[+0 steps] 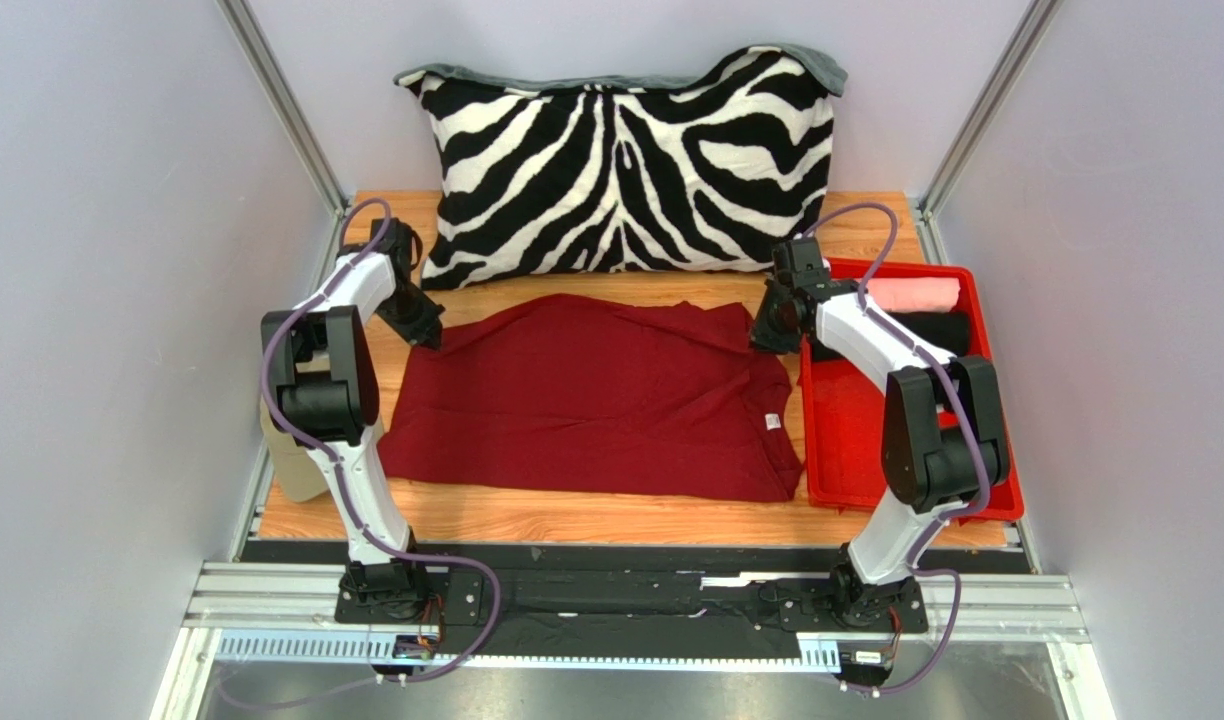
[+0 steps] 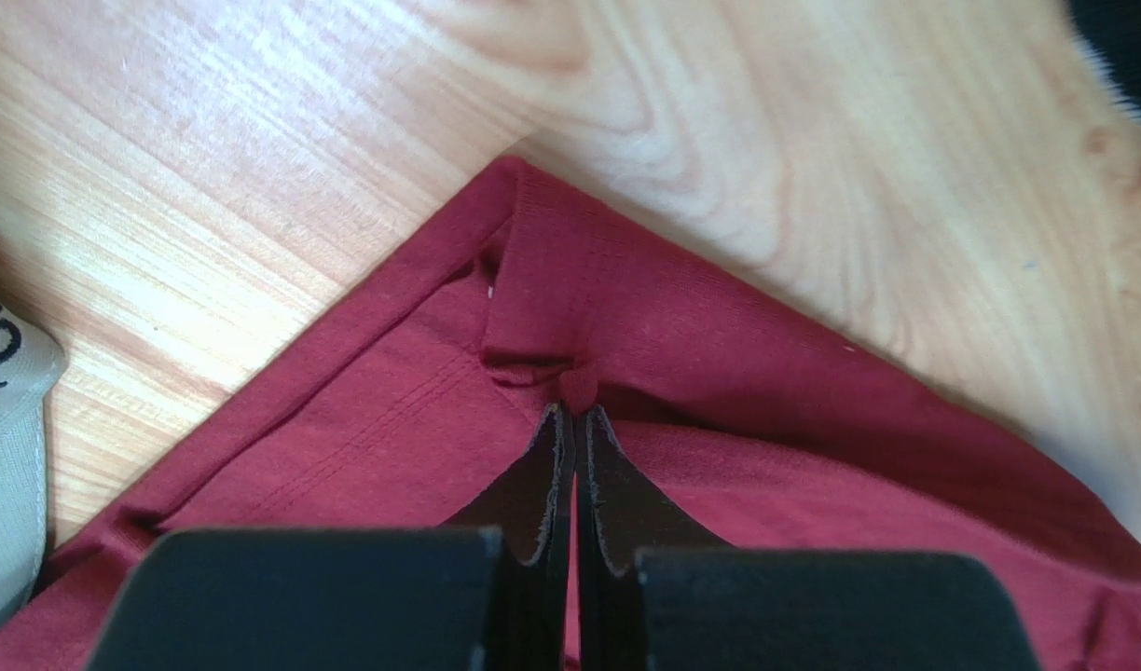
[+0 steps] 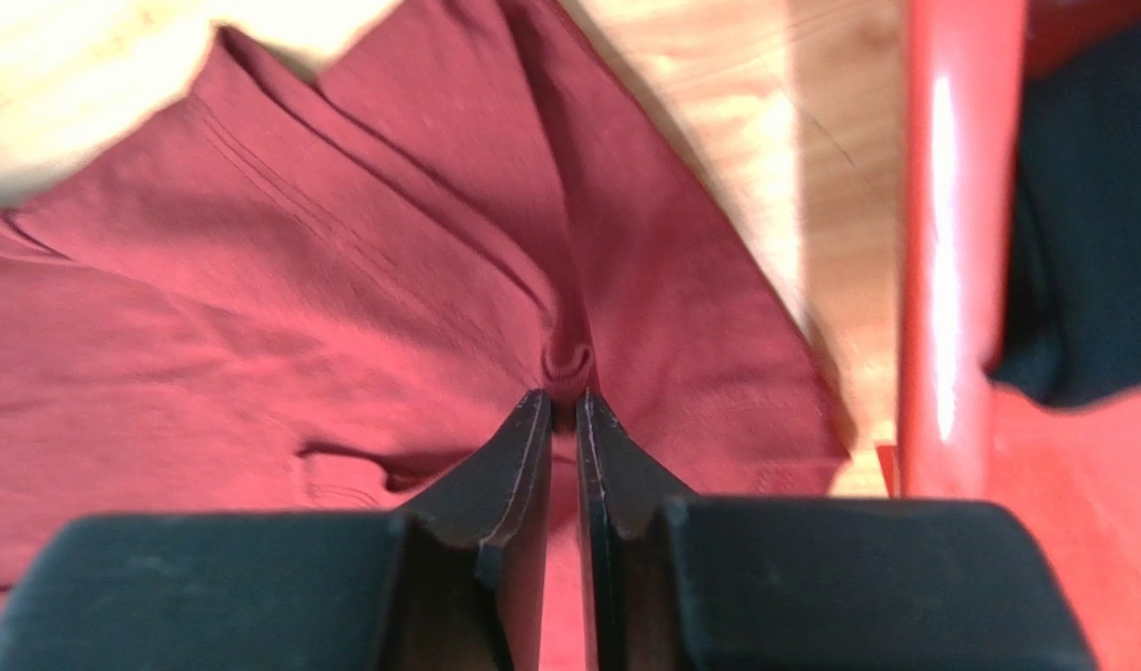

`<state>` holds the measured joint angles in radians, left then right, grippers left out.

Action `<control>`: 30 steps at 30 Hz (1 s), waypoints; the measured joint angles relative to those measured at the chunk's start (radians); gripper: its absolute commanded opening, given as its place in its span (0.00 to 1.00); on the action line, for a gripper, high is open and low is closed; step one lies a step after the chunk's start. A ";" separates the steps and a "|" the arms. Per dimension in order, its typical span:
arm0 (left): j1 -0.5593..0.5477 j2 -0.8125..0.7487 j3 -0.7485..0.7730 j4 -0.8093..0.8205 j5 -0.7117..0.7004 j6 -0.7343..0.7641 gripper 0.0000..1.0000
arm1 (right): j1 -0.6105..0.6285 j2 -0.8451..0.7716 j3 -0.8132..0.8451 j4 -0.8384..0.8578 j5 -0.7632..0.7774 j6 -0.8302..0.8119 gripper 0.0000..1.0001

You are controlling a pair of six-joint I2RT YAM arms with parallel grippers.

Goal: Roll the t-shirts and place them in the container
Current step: Fold the T-shirt at the center of the board.

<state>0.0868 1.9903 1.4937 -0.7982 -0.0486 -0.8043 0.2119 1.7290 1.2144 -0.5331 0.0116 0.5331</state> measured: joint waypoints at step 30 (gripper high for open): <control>0.001 -0.001 -0.023 0.014 0.018 0.038 0.00 | 0.447 0.203 0.203 -0.106 0.294 0.058 0.40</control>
<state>0.0875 1.9896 1.4708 -0.7837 -0.0303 -0.7662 0.6586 1.9320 1.4174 -0.6395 0.3058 0.5907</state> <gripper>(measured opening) 0.008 0.397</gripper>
